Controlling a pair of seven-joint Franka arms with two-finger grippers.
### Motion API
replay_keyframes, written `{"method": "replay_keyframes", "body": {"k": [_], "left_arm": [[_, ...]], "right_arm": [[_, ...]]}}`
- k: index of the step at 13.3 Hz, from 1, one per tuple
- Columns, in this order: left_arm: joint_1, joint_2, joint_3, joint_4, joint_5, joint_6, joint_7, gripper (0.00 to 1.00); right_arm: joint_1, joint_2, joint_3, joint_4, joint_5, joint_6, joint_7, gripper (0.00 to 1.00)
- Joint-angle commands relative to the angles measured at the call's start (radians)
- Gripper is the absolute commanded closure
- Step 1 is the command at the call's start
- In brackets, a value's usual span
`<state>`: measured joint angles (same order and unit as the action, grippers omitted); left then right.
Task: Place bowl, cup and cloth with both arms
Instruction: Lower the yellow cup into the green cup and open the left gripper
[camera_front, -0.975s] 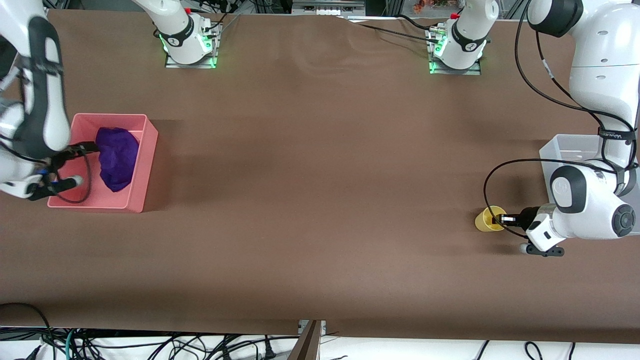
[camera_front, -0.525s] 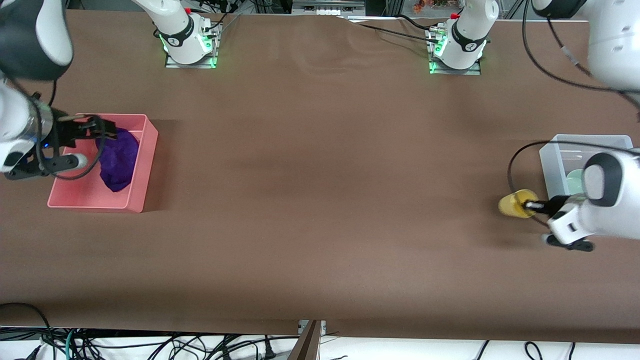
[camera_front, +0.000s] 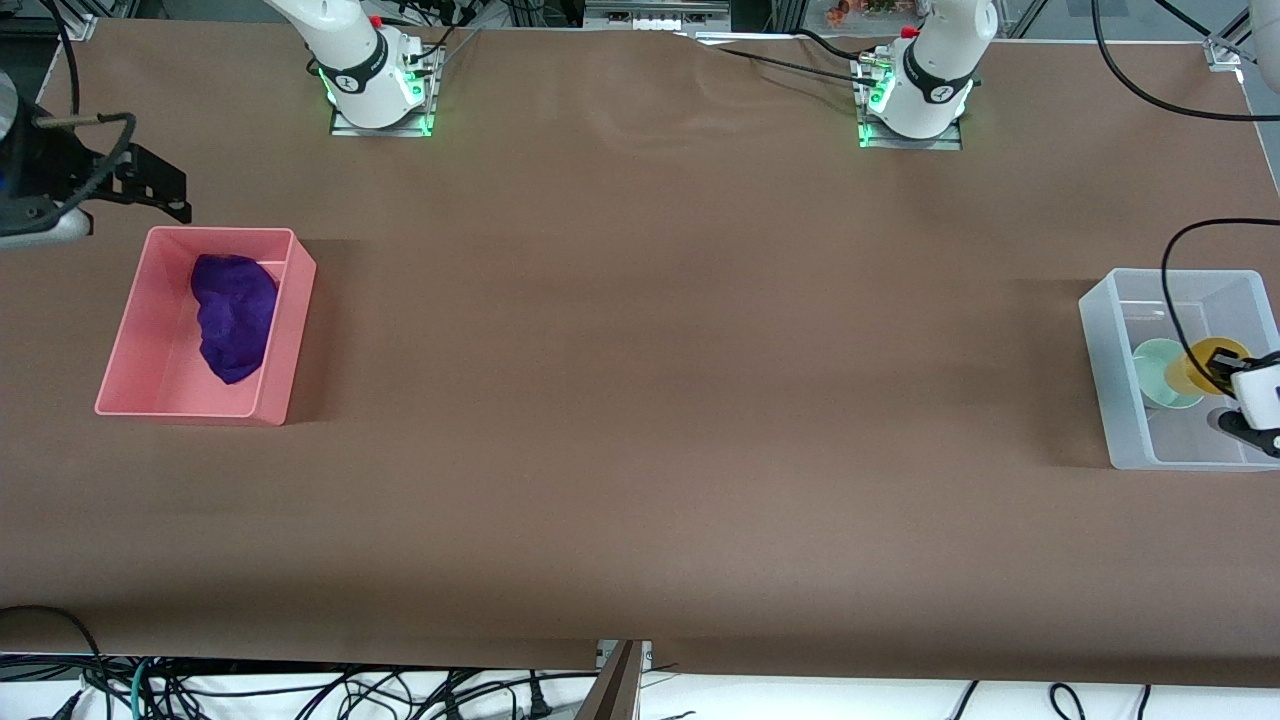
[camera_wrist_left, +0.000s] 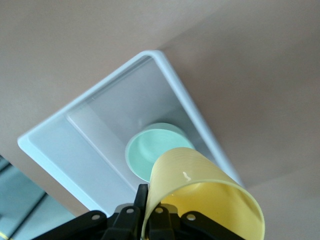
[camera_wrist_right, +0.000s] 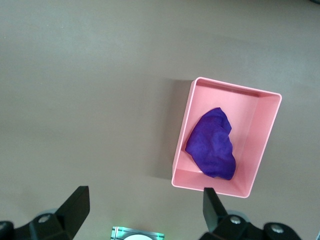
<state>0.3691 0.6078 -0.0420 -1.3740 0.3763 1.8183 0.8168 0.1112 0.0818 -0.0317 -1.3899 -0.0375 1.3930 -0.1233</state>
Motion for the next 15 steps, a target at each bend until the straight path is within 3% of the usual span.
{"method": "replay_keyframes", "body": {"k": [1, 4, 5, 6, 8, 9, 12, 15], "left_arm": [[0.082, 0.036, -0.016, -0.022, 0.000, 0.131, 0.209, 1.00], [0.116, 0.076, -0.016, -0.028, -0.117, 0.150, 0.263, 1.00], [0.122, 0.078, -0.015, -0.028, -0.140, 0.148, 0.298, 0.94], [0.125, 0.078, -0.015, -0.033, -0.145, 0.147, 0.321, 0.80], [0.145, 0.078, -0.013, -0.037, -0.146, 0.139, 0.372, 0.36], [0.158, 0.078, -0.013, -0.037, -0.146, 0.133, 0.378, 0.00], [0.146, 0.052, -0.022, -0.014, -0.148, 0.054, 0.368, 0.00], [0.125, -0.066, -0.094, -0.014, -0.148, 0.021, 0.310, 0.00]], "right_arm": [[-0.033, -0.002, 0.004, -0.021, -0.010, -0.005, -0.114, 0.00], [-0.028, 0.004, 0.006, -0.017, -0.010, -0.015, -0.102, 0.00], [-0.028, 0.012, 0.003, -0.012, -0.010, -0.017, -0.105, 0.00], [-0.030, 0.016, 0.003, -0.011, -0.012, -0.018, -0.105, 0.00], [-0.035, 0.016, 0.003, -0.011, -0.009, -0.019, -0.113, 0.00], [-0.033, 0.018, 0.003, -0.011, -0.009, -0.017, -0.113, 0.00], [-0.022, 0.018, 0.006, -0.011, -0.009, -0.017, -0.104, 0.00], [-0.016, 0.021, 0.012, -0.011, -0.009, -0.008, -0.102, 0.00]]}}
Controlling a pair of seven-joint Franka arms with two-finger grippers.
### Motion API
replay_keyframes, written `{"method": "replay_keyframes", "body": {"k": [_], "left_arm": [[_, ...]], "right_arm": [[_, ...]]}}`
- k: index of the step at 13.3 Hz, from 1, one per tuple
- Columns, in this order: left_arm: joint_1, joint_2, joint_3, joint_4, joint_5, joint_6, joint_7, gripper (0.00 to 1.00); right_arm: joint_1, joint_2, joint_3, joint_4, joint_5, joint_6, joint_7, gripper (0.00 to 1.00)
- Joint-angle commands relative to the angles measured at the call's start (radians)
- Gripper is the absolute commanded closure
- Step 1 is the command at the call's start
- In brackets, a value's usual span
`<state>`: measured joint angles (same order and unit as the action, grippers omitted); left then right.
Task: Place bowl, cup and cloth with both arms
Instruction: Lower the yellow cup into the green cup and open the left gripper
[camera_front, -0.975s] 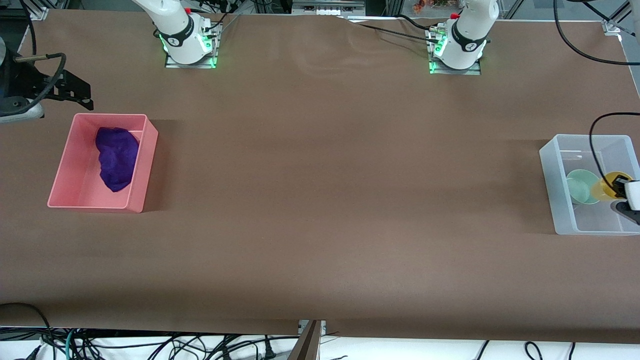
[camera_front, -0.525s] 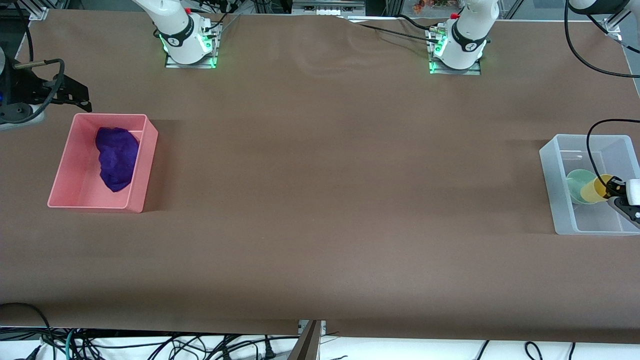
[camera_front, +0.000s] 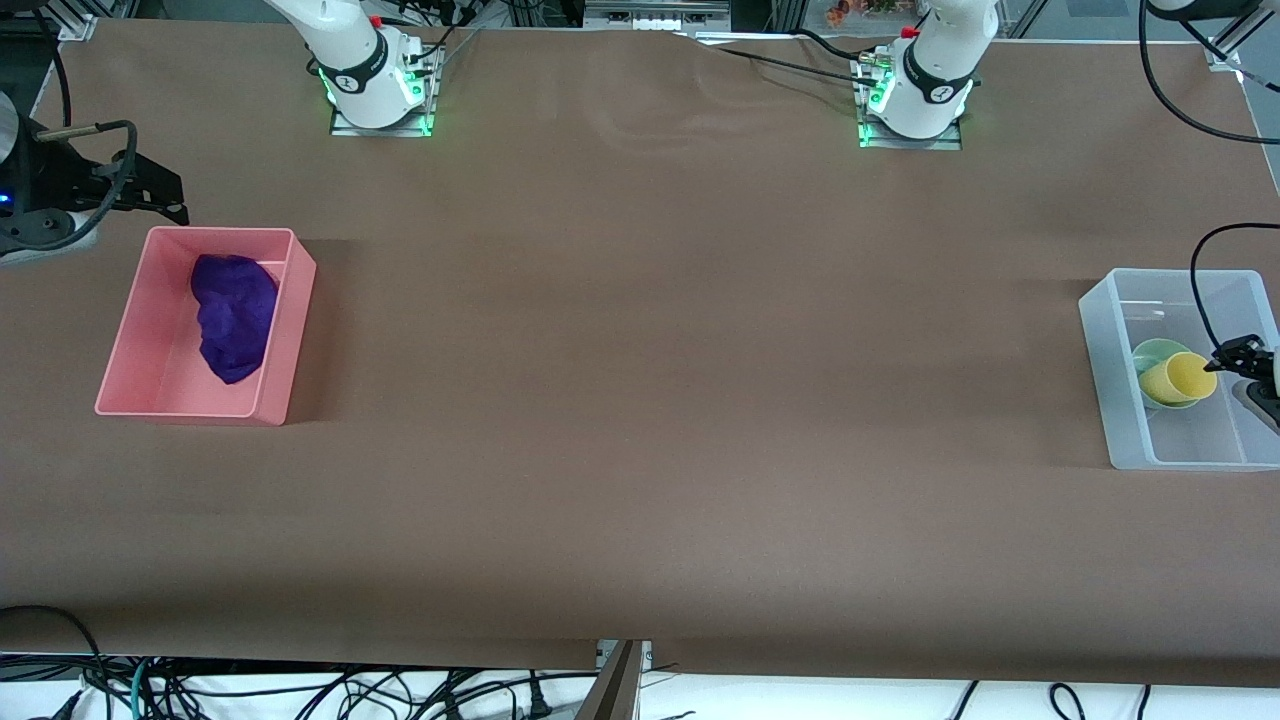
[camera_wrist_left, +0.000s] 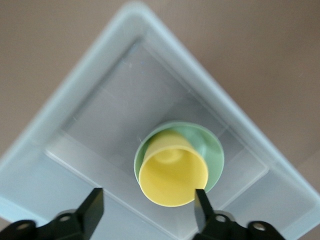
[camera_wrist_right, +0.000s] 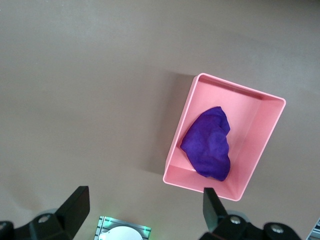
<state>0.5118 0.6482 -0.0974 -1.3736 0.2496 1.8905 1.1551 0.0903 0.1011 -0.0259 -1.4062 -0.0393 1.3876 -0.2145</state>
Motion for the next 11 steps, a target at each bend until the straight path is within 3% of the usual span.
{"method": "replay_keyframes", "body": {"k": [1, 8, 9, 11], "left_arm": [[-0.018, -0.136, -0.082, -0.013, -0.021, -0.077, -0.087, 0.00], [-0.016, -0.286, -0.402, -0.013, -0.026, -0.353, -0.848, 0.00], [-0.015, -0.306, -0.433, -0.010, -0.059, -0.367, -0.892, 0.00], [-0.048, -0.352, -0.411, 0.015, -0.140, -0.393, -0.934, 0.00]], "right_arm": [[0.014, 0.006, 0.007, 0.010, -0.007, -0.002, -0.011, 0.00], [0.036, 0.008, 0.007, 0.016, -0.008, -0.001, -0.011, 0.00], [0.037, 0.008, 0.007, 0.016, -0.008, -0.001, -0.011, 0.00], [0.046, 0.008, 0.007, 0.016, -0.008, -0.001, -0.011, 0.00]]}}
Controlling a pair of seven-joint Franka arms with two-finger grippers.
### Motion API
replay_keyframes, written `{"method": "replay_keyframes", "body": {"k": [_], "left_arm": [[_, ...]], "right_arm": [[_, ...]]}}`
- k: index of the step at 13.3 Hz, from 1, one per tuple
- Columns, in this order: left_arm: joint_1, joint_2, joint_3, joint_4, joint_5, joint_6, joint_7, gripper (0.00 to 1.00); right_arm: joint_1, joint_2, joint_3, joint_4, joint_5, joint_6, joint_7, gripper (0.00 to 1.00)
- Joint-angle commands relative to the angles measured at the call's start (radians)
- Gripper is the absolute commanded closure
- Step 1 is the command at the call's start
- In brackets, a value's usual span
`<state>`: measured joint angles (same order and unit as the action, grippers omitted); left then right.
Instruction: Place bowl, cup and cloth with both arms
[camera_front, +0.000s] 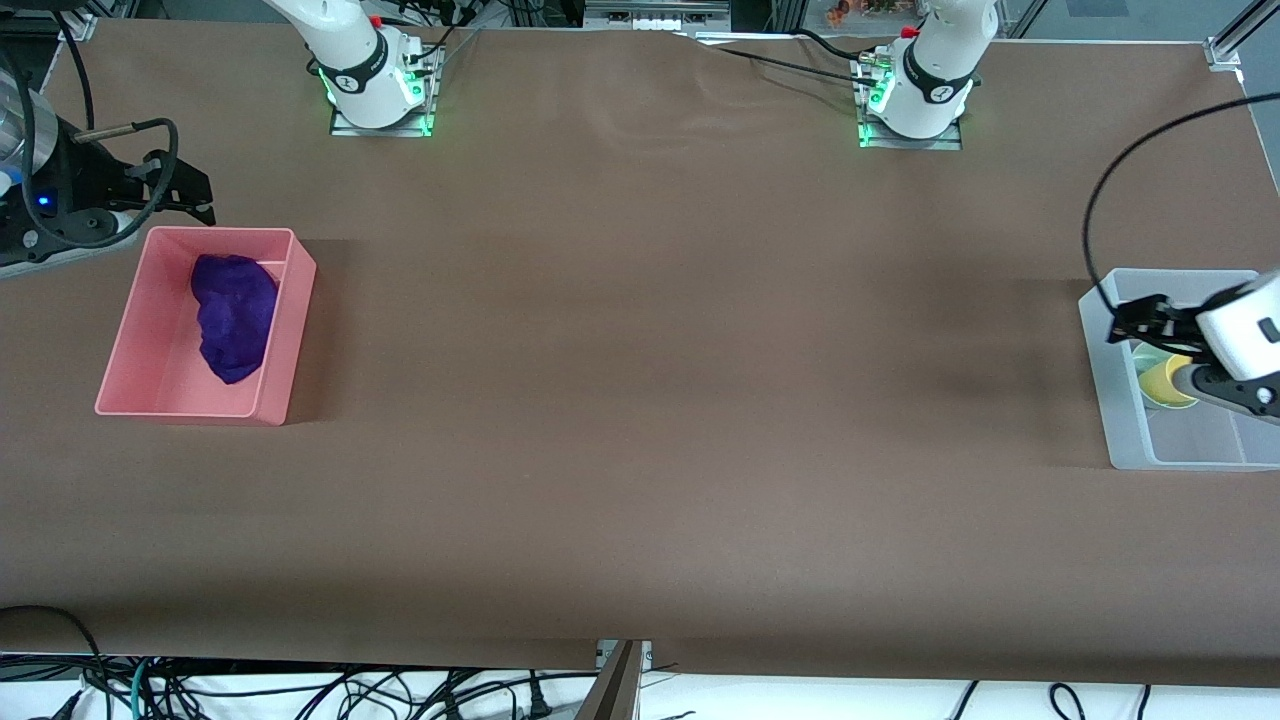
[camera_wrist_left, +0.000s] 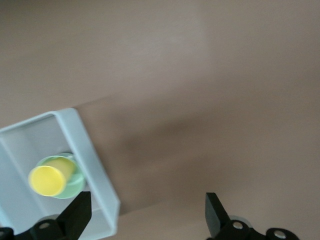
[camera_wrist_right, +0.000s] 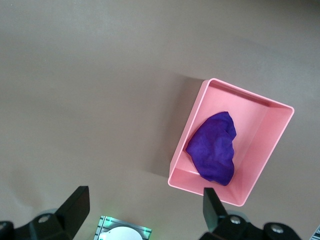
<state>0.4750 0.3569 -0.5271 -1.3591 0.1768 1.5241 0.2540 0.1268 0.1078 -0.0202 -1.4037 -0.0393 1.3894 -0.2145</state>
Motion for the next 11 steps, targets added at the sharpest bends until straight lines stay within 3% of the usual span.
{"method": "replay_keyframes", "body": {"k": [1, 3, 5, 7, 11], "left_arm": [[-0.071, -0.085, 0.062, -0.003, -0.089, -0.024, -0.065, 0.00], [-0.255, -0.157, 0.261, -0.050, -0.157, 0.007, -0.227, 0.00], [-0.416, -0.283, 0.425, -0.229, -0.197, 0.118, -0.347, 0.00], [-0.427, -0.396, 0.434, -0.412, -0.203, 0.256, -0.338, 0.00], [-0.418, -0.414, 0.435, -0.442, -0.194, 0.261, -0.309, 0.00]], "right_arm": [[0.014, 0.001, 0.002, 0.014, -0.008, -0.001, -0.009, 0.00], [0.034, 0.001, 0.002, 0.014, -0.010, 0.002, -0.009, 0.00], [0.036, 0.001, 0.000, 0.014, -0.010, 0.002, -0.011, 0.00], [0.036, 0.001, -0.001, 0.014, -0.010, 0.002, -0.009, 0.00], [0.034, 0.001, -0.003, 0.014, -0.010, 0.002, -0.011, 0.00]]}}
